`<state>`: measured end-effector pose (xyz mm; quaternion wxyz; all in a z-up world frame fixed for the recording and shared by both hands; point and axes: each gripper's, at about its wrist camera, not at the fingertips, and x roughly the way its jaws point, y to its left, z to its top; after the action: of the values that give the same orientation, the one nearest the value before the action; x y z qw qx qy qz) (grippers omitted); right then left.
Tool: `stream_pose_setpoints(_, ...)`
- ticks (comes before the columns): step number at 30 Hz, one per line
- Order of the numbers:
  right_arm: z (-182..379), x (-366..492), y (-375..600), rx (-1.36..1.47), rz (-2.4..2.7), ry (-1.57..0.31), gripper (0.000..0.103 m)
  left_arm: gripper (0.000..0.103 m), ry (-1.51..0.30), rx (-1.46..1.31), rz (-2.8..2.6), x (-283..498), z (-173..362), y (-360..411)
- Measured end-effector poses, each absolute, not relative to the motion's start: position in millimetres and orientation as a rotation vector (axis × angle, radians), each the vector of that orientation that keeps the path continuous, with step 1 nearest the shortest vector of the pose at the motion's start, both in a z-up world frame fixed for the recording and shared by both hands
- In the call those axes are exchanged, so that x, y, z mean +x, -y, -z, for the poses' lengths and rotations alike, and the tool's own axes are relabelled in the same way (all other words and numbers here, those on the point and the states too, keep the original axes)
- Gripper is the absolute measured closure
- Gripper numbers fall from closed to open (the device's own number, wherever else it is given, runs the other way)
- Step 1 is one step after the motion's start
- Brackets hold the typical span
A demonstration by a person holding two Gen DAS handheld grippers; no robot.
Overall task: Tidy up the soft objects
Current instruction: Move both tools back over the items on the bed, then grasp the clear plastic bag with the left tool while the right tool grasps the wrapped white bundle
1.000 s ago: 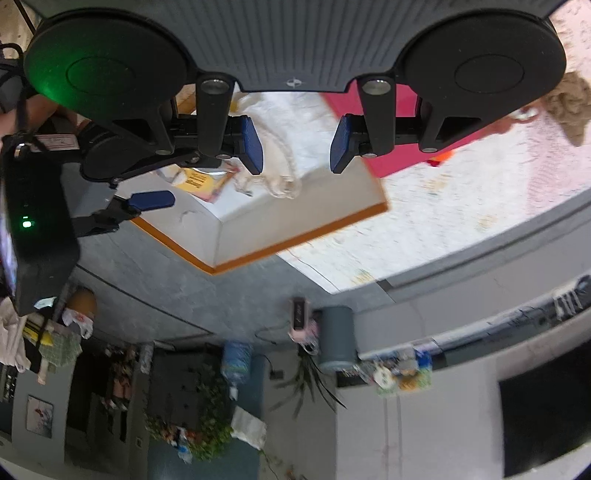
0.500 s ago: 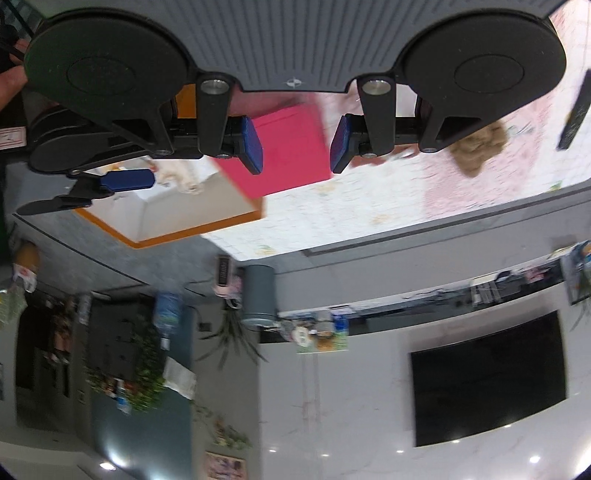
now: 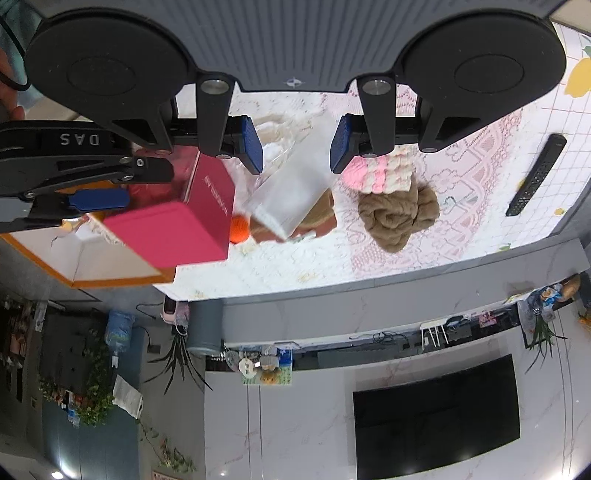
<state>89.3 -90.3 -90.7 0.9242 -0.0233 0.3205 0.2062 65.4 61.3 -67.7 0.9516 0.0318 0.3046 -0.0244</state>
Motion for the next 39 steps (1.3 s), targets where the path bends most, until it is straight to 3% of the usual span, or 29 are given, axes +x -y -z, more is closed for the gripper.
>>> stream_pose_setpoints(10,106.0,103.5,48.2,-0.136,-0.489,-0.676,0.064,0.056,-0.677,0.071,0.092,81.9,92.5,-83.1)
stream_pose_setpoints(17,96.6,128.9,32.3,-0.186,-0.492,-0.632,0.069,0.054,-0.689,0.136,0.142,106.0,97.5,-84.3)
stream_pose_setpoints(19,96.0,138.2,31.9,-0.198,-0.487,-0.636,0.080,0.050,-0.689,0.158,0.162,112.7,100.0,-82.8)
stream_pose_setpoints(22,95.9,151.1,32.8,-0.198,-0.485,-0.644,0.085,0.047,-0.693,0.170,0.196,126.3,104.4,-79.2)
stream_pose_setpoints(34,104.0,178.1,36.0,-0.176,-0.483,-0.671,0.085,0.041,-0.726,0.211,0.225,173.8,138.2,-55.9)
stream_pose_setpoints(37,107.5,181.4,35.8,-0.175,-0.487,-0.678,0.085,0.046,-0.725,0.201,0.197,177.0,140.5,-58.7)
stream_pose_setpoints(38,108.6,182.5,35.1,-0.174,-0.487,-0.680,0.085,0.058,-0.727,0.192,0.191,177.3,140.6,-60.1)
stream_pose_setpoints(39,109.7,183.6,34.9,-0.172,-0.487,-0.684,0.085,0.063,-0.735,0.180,0.180,177.8,141.2,-62.7)
